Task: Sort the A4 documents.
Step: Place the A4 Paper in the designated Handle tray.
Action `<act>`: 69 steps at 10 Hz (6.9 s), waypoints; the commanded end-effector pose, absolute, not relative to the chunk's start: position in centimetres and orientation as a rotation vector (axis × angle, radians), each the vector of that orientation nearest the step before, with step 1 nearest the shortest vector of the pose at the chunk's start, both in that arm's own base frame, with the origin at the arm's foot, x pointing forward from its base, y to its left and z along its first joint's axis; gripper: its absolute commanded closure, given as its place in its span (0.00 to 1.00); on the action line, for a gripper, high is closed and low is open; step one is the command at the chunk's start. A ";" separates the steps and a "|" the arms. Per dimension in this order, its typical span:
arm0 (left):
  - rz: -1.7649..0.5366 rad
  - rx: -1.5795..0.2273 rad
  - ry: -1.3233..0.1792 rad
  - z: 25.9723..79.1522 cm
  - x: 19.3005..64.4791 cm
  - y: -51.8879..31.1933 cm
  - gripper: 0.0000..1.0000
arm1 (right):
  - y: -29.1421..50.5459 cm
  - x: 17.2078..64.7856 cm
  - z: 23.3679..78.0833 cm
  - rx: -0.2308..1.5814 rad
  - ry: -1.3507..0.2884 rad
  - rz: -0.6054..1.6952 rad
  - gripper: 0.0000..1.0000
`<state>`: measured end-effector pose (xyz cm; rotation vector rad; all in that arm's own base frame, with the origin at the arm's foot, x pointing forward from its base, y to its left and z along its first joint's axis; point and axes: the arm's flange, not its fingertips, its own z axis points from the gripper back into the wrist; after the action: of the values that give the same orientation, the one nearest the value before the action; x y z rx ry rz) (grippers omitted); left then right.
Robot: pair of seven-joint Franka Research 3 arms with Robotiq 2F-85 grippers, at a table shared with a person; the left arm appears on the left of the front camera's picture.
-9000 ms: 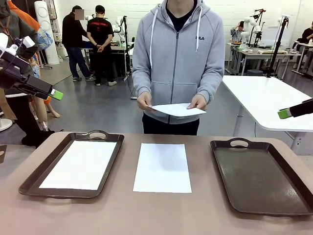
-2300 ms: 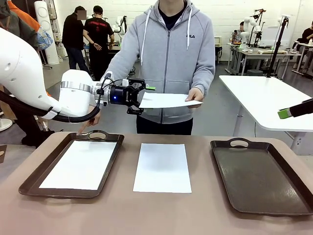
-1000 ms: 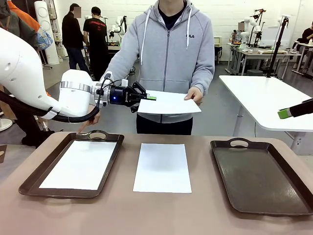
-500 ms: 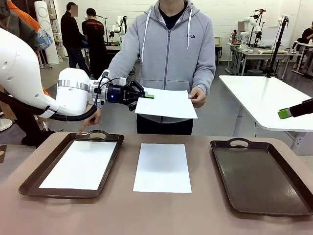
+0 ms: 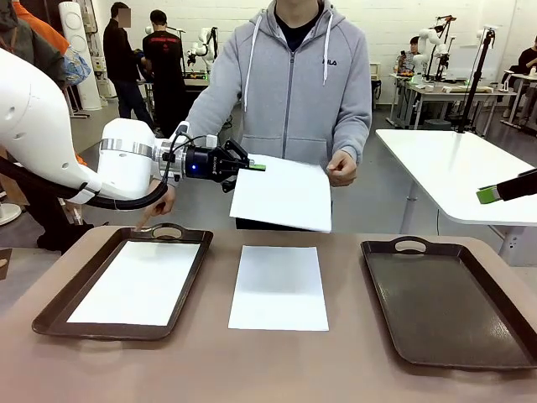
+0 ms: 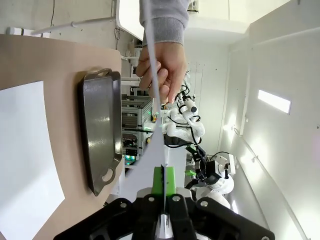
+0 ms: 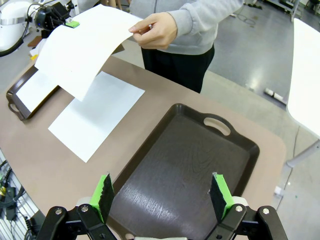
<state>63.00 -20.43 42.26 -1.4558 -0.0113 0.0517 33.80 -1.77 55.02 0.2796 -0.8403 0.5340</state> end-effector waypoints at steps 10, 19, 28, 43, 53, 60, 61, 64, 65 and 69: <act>-0.205 -1.196 0.015 46.5 61.5 -19.1 0.99 | -1.7 33.9 54.9 0.288 -0.839 0.536 0.00; 0.003 -1.184 -0.132 42.1 52.4 -7.3 0.99 | -1.7 33.9 54.9 0.288 -0.839 0.536 0.00; 0.074 -0.926 -0.038 36.6 52.4 0.3 0.99 | -1.7 33.9 54.9 0.288 -0.839 0.536 0.00; 0.089 -0.620 0.021 35.9 56.6 4.5 0.99 | -1.7 33.9 54.9 0.288 -0.839 0.536 0.00; 0.061 -0.475 0.111 34.7 57.9 4.1 0.99 | -1.7 33.9 54.9 0.288 -0.839 0.536 0.00; 0.096 -0.408 0.118 34.5 57.5 4.0 0.22 | -1.7 33.9 54.9 0.288 -0.839 0.536 0.00; 0.114 -0.383 0.113 34.8 57.3 4.4 0.19 | -1.7 33.9 54.9 0.288 -0.839 0.536 0.00; 0.147 -0.382 0.075 35.7 56.5 5.0 0.00 | -1.7 33.9 54.9 0.288 -0.839 0.536 0.00; 0.145 -0.380 0.067 35.8 56.4 4.9 0.00 | -1.7 33.9 54.9 0.288 -0.839 0.536 0.00; 0.191 -0.495 0.056 36.0 56.0 5.0 0.00 | -1.7 33.9 54.9 0.288 -0.839 0.536 0.00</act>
<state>56.65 5.11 35.81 -0.4356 0.0703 0.1450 33.80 -1.77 55.02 0.2796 -0.8403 0.5339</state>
